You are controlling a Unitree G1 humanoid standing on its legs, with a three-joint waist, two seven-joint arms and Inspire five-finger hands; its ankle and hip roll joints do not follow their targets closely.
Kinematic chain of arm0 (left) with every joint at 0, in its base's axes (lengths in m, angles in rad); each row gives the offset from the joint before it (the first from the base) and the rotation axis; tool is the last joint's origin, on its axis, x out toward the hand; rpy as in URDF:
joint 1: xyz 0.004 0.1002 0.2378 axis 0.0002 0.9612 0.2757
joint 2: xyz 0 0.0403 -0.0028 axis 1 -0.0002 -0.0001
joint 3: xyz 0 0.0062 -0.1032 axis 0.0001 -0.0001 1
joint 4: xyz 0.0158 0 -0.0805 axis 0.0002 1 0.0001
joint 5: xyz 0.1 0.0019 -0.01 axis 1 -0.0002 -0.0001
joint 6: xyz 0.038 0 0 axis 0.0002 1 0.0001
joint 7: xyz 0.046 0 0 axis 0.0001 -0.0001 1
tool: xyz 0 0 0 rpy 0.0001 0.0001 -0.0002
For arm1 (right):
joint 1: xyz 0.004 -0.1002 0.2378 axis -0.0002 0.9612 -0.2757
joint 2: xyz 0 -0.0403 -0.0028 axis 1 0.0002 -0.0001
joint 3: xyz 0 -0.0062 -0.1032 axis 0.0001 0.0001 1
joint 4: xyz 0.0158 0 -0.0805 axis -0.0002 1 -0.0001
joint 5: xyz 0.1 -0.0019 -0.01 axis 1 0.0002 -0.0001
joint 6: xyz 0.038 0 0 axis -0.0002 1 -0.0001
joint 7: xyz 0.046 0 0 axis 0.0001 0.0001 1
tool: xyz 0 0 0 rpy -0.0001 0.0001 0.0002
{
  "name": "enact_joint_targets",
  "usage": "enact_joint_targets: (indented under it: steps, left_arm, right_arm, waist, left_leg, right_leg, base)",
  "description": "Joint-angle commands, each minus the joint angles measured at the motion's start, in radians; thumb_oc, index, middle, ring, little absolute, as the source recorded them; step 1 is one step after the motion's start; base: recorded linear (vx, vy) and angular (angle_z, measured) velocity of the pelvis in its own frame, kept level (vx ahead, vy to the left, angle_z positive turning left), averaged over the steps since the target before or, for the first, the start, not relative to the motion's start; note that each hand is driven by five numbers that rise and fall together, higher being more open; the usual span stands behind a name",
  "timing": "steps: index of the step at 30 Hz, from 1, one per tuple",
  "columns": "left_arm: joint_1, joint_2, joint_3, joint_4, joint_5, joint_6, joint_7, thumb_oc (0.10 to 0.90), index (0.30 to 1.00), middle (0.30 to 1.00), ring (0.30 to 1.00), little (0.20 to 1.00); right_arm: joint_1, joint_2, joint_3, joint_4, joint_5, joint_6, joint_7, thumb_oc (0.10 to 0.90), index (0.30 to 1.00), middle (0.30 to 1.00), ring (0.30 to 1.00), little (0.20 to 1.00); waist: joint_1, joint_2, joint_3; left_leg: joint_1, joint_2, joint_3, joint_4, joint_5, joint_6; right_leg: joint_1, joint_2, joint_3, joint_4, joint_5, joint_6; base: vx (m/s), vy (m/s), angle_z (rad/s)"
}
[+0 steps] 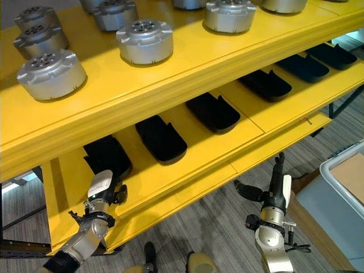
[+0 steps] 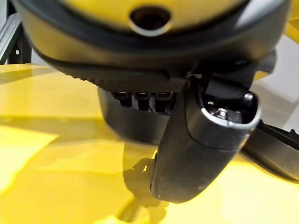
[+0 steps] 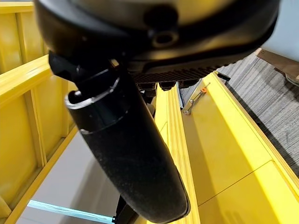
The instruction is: Move parts from the plastic box to the shelf.
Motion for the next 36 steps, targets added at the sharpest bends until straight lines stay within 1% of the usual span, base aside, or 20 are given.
enact_joint_targets:
  steps: [1,4,8,19,25,27,36]
  left_arm:
    - [-0.057,0.064,0.024,-0.091,0.082,-0.012,0.022,0.9,1.0,1.0,1.0,1.0]
    - [-0.052,0.08,0.042,-0.134,0.071,-0.002,-0.018,0.9,1.0,1.0,1.0,1.0]
    - [-0.051,0.083,0.05,-0.149,0.067,0.008,-0.034,0.9,1.0,1.0,1.0,1.0]
    - [-0.041,0.086,0.06,-0.154,0.067,0.007,-0.073,0.9,1.0,1.0,1.0,1.0]
    - [-0.031,0.096,0.064,-0.186,0.082,-0.019,-0.112,0.9,1.0,1.0,1.0,1.0]
    - [-0.019,0.103,0.066,-0.223,0.093,-0.026,-0.147,0.9,1.0,1.0,1.0,1.0]
    - [0.007,0.119,0.071,-0.264,0.088,-0.033,-0.181,0.9,1.0,1.0,1.0,1.0]
  right_arm:
    - [-0.064,-0.085,-0.051,-0.102,-0.023,-0.07,-0.039,0.9,1.0,1.0,1.0,1.0]
    - [-0.057,-0.086,-0.056,-0.114,-0.022,-0.065,-0.029,0.9,1.0,1.0,1.0,1.0]
    - [-0.057,-0.087,-0.058,-0.115,-0.023,-0.062,-0.025,0.9,1.0,1.0,1.0,1.0]
    - [-0.052,-0.091,-0.069,-0.122,-0.017,-0.06,-0.007,0.9,1.0,1.0,1.0,1.0]
    - [-0.05,-0.093,-0.074,-0.131,-0.018,-0.059,-0.007,0.9,1.0,1.0,1.0,1.0]
    - [-0.05,-0.093,-0.08,-0.135,-0.02,-0.055,-0.013,0.9,1.0,1.0,1.0,1.0]
    - [-0.05,-0.096,-0.092,-0.132,-0.018,-0.055,-0.019,0.9,1.0,1.0,1.0,1.0]
  waist:
    - [-0.004,-0.029,-0.043]
    - [-0.003,-0.024,-0.043]
    - [-0.002,-0.022,-0.043]
    - [-0.005,-0.019,-0.045]
    - [-0.003,-0.017,-0.046]
    - [0.002,-0.015,-0.044]
    - [0.008,-0.013,-0.041]
  left_leg:
    - [-0.046,0.076,-0.042,0.018,-0.086,-0.033]
    - [-0.045,0.075,-0.045,0.019,-0.086,-0.033]
    - [-0.046,0.072,-0.048,0.018,-0.086,-0.033]
    - [-0.044,0.072,-0.046,0.017,-0.086,-0.034]
    - [-0.046,0.067,-0.047,0.019,-0.084,-0.035]
    - [-0.047,0.065,-0.051,0.021,-0.083,-0.035]
    - [-0.053,0.064,-0.055,0.024,-0.08,-0.036]
  right_leg:
    - [0.046,0.016,0.04,-0.089,0.012,0.005]
    - [0.045,0.014,0.038,-0.086,0.011,0.006]
    - [0.043,0.014,0.037,-0.085,0.009,0.006]
    - [0.042,0.012,0.037,-0.085,0.01,0.007]
    - [0.045,0.011,0.037,-0.094,0.014,0.007]
    - [0.044,0.009,0.034,-0.094,0.016,0.008]
    - [0.043,0.008,0.03,-0.099,0.019,0.008]
  base:
    - [0.0,0.0,0.0]
    - [0.0,0.0,0.0]
    - [0.0,0.0,0.0]
    - [0.0,0.0,0.0]
    - [0.0,0.0,0.0]
    - [0.0,0.0,0.0]
    - [0.0,0.0,0.0]
